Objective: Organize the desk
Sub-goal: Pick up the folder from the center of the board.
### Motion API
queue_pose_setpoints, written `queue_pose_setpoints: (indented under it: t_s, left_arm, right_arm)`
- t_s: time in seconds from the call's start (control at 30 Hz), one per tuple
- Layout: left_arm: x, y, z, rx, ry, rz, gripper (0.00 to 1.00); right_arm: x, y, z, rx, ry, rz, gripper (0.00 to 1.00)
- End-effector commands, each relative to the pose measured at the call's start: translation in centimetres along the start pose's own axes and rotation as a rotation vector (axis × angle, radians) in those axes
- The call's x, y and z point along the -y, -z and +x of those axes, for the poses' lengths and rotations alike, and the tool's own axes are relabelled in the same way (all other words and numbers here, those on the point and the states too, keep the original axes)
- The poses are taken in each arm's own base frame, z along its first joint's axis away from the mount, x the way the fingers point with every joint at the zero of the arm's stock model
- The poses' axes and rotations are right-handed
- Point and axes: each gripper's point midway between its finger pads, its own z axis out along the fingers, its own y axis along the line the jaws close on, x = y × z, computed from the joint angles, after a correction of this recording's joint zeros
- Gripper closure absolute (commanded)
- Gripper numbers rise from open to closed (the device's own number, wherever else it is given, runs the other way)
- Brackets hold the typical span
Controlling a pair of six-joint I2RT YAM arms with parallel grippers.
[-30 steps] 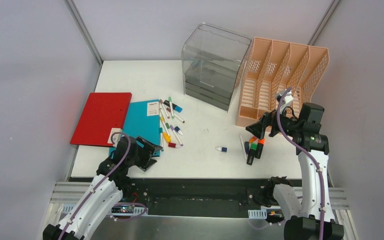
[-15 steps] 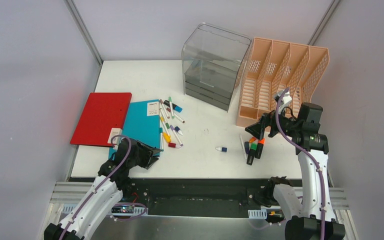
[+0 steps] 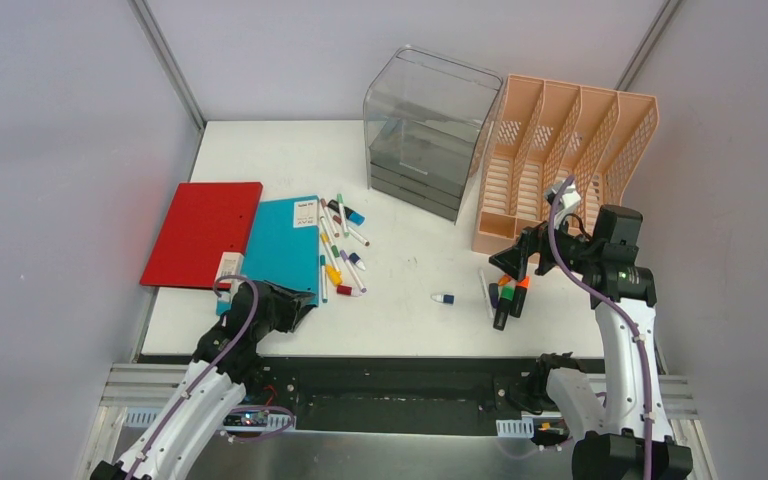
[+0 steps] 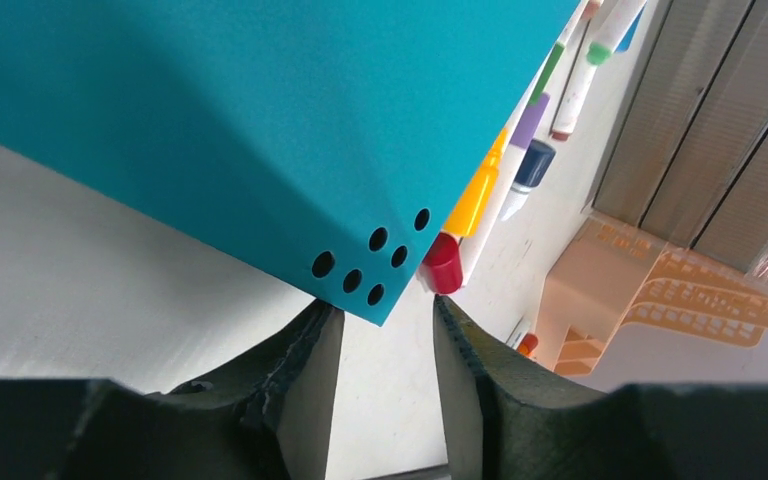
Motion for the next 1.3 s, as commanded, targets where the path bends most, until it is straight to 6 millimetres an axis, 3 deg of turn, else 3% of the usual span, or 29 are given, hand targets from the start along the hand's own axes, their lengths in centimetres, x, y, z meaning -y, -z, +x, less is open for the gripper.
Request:
queue_pose_setpoints:
  t_s: [0.0,0.1,0.33,0.47,0.67,0.7,0.83,1.0,1.27]
  left_arm:
    - [-0.9,-0.5,-1.8,0.104,0.042,-0.023,0.64]
    - [-0.5,-0.3,-1.7,0.095,0.019,-0.009,0.7]
    - [1.2,0.8,-1.7,0.095,-0.048,0.042,1.0]
    - [2.7,1.7,-1.9,0.108,-0.089,0.084,1.0]
    - [2.7,2.3,-1.4,0.075,-0.128,0.08,1.0]
    - [2.4,2.1,-1.1,0.059,-0.123,0.07,1.0]
    - [1.4,1.3,0.3,-0.014,-0.139,0.068,0.76]
    - [1.5,1.1,0.5,-0.025,-0.177,0.116,0.68]
    - [-0.1,-0.7,0.5,-0.024,-0.129,0.06,0.56]
  right_arm:
    - [-0.2,-0.1,0.1,-0.004,0.036,-0.013,0.0]
    - [-0.2,-0.2,0.2,-0.007,0.038,-0.016,0.0]
    - [-0.4,-0.1,0.3,-0.013,0.047,-0.026,0.0]
    - [-0.7,-0.2,0.4,-0.017,0.052,-0.04,0.0]
    - [-0.8,-0.2,0.5,-0.02,0.054,-0.046,0.0]
    - [-0.9,-0.2,0.5,-0.021,0.053,-0.048,0.0]
    - [-0.9,-0.3,0.6,-0.024,0.055,-0.05,0.0]
    - [-0.9,-0.2,0.6,-0.024,0.058,-0.05,0.0]
    - [-0.9,-0.3,0.7,-0.027,0.061,-0.049,0.0]
